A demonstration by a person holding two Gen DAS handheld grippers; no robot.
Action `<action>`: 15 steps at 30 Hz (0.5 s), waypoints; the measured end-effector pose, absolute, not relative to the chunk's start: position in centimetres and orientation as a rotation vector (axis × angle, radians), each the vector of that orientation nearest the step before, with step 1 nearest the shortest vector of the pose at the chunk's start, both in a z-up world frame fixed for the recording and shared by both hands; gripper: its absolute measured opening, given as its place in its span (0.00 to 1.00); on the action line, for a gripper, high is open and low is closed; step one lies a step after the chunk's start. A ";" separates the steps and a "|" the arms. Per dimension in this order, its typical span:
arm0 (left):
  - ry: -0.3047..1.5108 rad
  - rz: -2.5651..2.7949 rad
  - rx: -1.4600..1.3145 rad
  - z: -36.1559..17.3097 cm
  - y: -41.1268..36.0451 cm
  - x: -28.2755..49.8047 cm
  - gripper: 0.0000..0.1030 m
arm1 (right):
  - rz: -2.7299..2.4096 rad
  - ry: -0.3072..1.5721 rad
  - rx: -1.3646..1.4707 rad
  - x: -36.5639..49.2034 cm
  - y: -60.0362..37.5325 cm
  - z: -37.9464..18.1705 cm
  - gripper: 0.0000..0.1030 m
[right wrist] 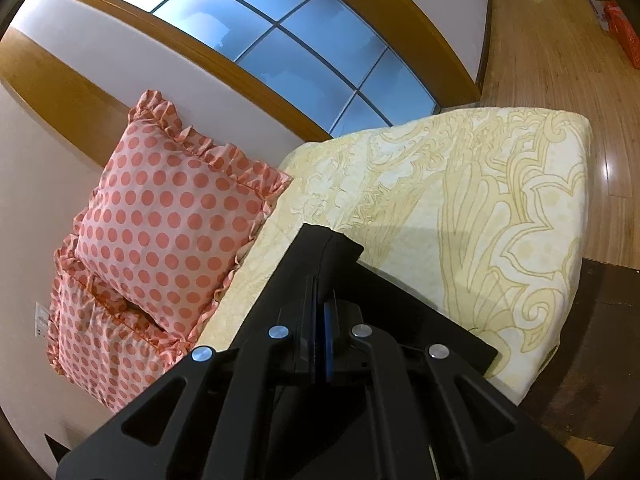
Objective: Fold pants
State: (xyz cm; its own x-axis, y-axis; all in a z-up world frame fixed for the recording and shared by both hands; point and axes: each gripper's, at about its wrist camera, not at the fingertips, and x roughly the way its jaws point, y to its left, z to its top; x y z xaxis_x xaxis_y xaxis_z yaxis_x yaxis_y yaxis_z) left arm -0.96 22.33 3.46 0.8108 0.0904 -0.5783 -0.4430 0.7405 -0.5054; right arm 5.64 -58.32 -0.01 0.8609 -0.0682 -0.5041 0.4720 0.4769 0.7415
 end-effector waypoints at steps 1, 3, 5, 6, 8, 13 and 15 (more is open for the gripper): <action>0.561 0.311 -0.671 3.5 22.2 -0.9 0.13 | -0.343 0.445 1.034 5.7 -58.4 -0.2 0.03; 0.544 0.315 -0.650 4.0 22.0 -1.3 0.05 | -0.342 0.445 1.046 5.4 -58.5 -0.2 0.03; 0.528 0.314 -0.643 4.6 21.9 -2.0 0.05 | -0.343 0.438 1.043 4.8 -58.3 -0.1 0.03; 0.524 0.313 -0.642 4.7 22.0 -2.2 0.05 | -0.346 0.436 1.039 4.5 -58.2 -0.1 0.03; 0.533 0.319 -0.624 4.8 22.2 -2.4 0.04 | -0.358 0.441 1.038 3.8 -58.1 -0.4 0.03; 0.565 0.323 -0.638 4.0 23.0 -2.5 0.04 | -0.382 0.478 1.111 2.2 -58.3 -2.8 0.03; 0.562 0.322 -0.638 4.3 23.2 -2.6 0.04 | -0.383 0.468 1.107 1.4 -58.0 -2.8 0.03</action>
State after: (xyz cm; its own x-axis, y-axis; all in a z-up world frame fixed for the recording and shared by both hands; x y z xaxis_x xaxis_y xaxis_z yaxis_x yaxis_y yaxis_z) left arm -2.58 23.22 4.25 0.8041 0.1121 -0.5838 -0.4467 0.7619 -0.4689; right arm 1.44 -58.03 -2.83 0.8399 -0.0628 -0.5392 0.5161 0.4003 0.7573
